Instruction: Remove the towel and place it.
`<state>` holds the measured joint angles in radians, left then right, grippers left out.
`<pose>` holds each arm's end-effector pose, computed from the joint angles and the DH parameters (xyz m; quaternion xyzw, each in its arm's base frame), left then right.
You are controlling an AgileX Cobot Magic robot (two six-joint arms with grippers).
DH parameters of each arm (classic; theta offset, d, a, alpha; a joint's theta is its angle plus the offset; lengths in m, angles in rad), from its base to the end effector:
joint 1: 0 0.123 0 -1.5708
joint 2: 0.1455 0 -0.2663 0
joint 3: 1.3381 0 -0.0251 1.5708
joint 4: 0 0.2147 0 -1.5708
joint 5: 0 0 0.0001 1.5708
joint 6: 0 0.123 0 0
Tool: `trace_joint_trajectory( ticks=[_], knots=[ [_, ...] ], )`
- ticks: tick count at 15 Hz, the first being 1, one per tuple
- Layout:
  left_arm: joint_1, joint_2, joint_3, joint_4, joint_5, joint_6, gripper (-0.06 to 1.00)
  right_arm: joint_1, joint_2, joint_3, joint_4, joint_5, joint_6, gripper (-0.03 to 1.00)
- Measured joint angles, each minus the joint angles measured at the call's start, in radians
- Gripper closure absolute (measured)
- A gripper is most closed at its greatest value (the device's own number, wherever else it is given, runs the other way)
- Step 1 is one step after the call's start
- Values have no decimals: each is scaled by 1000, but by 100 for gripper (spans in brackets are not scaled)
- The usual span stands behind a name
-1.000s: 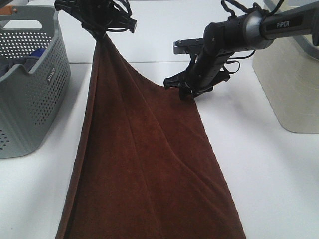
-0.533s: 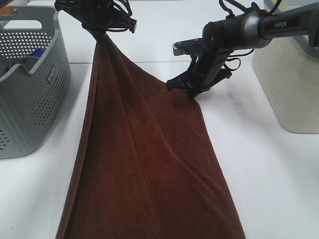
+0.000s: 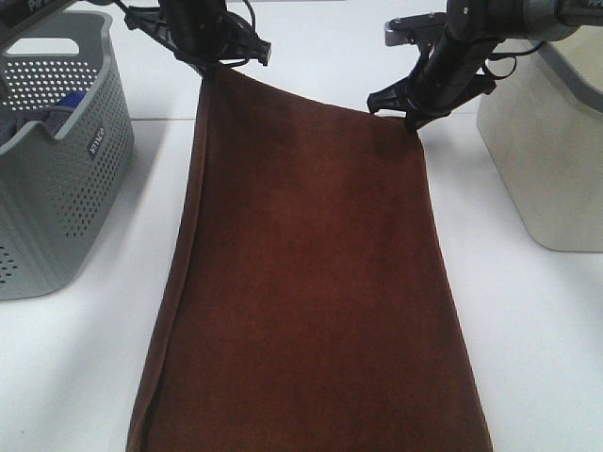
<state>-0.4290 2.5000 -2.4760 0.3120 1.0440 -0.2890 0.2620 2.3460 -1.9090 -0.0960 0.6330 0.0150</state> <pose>0.4818 -0.1845 0.1912 0.1017 0.9404 0.0407 0.3220 0.4756 0.1203 0.1321 -0.1463 0.9452 0.0019 0.2920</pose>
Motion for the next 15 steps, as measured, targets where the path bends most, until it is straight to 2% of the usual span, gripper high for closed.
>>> trace_joint_trajectory(
  ticks=[1,4,7,12,15],
  knots=[
    [15,24,0,0,-101,-9,94,1,0,-22,-22,-47,-1,97],
    [63,72,0,-2,-303,-55,94,1,1,-44,-73,-167,-1,97],
    [85,119,0,2,-488,-53,94,1,23,-58,-99,-277,-1,97],
    [83,193,0,71,-711,-47,94,-10,163,-191,-128,-301,25,97],
    [83,230,0,173,-803,-47,94,-27,208,-224,-131,-325,26,97]
  ],
)
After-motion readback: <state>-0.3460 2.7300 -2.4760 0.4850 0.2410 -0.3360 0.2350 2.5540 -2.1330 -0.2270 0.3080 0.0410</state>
